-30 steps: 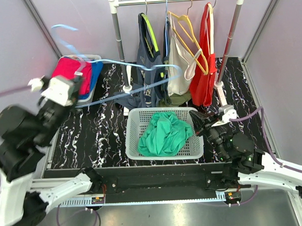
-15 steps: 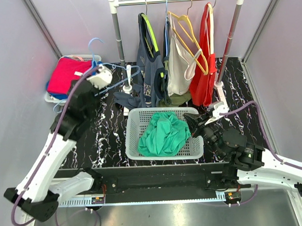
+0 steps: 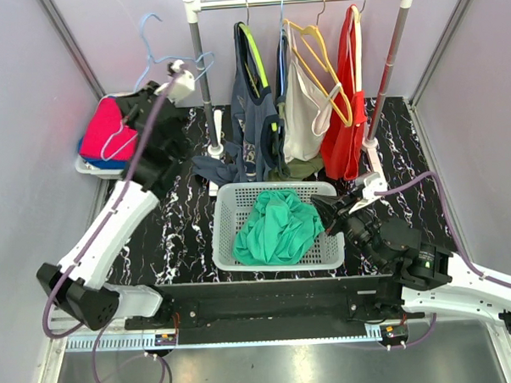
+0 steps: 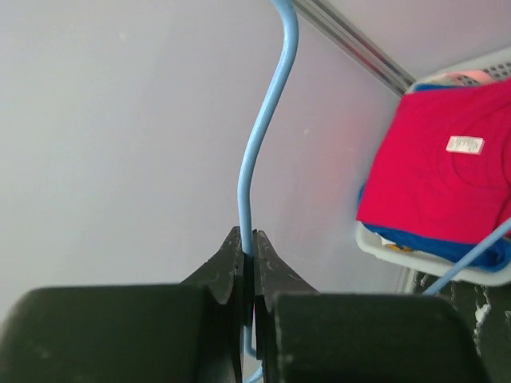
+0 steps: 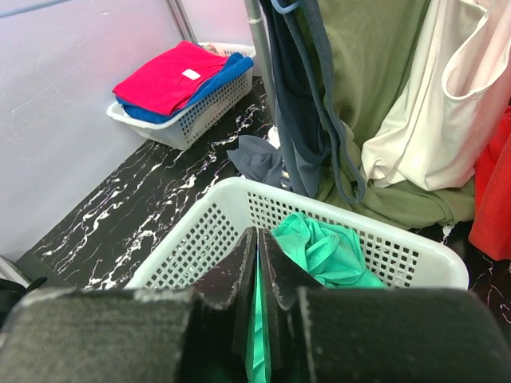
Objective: Remove the tank top from the hanger
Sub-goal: Place the hanger at the clothesline.
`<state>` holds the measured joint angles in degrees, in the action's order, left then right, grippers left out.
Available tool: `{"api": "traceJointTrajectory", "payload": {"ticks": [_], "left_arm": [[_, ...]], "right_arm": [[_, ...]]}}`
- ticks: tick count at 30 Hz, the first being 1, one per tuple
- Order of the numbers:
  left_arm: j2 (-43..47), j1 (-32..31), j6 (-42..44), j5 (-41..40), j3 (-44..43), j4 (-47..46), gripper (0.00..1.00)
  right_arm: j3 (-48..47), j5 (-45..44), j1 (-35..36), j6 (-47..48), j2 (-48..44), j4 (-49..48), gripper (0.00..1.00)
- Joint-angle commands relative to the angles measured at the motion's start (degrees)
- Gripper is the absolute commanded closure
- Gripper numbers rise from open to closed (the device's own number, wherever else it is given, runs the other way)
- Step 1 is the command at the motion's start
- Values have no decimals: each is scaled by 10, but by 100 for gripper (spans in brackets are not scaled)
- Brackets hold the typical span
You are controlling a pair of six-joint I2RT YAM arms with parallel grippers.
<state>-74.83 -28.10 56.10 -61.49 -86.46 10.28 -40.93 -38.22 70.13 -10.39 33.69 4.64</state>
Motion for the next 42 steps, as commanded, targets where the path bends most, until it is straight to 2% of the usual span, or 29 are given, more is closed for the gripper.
{"api": "traceJointTrajectory", "payload": {"ticks": [1,7,9,14,18,22,23,26,27,29,32,36,38,40,42], "left_arm": [[-27,-58,279,-100,82,-466,100],[-113,-86,377,-148,36,-590,100],[-128,-99,370,-151,5,-582,100],[-139,-113,250,-147,-78,-420,100],[-172,-122,251,-151,-116,-413,100],[-214,-128,364,-147,-117,-543,100],[-226,-130,371,-145,-118,-551,100],[-233,-130,302,-142,-138,-468,100],[-234,-130,249,-143,-149,-399,100],[-242,-129,219,-144,-178,-356,100],[-262,-126,254,-155,-195,-396,100],[-298,-122,400,-167,-207,-567,100],[-320,-122,441,-175,-225,-632,100],[-334,-122,475,-183,-247,-654,100],[-329,-123,467,-188,-252,-652,100]], "right_arm": [[-14,5,1,3,-12,-3,89],[-8,4,1,19,-21,-8,89],[-7,6,1,20,-26,-7,89],[5,7,1,24,-47,-4,90],[12,8,1,25,-64,-3,90],[15,7,2,28,-65,-4,90],[14,6,2,28,-67,-4,90],[12,6,2,29,-71,-2,90],[11,5,1,29,-71,-1,91],[11,5,2,28,-77,5,91],[11,5,1,27,-82,8,91],[9,8,2,27,-82,9,91],[9,10,2,24,-79,9,91],[8,12,1,22,-77,11,91],[8,15,1,18,-76,15,91]]}}
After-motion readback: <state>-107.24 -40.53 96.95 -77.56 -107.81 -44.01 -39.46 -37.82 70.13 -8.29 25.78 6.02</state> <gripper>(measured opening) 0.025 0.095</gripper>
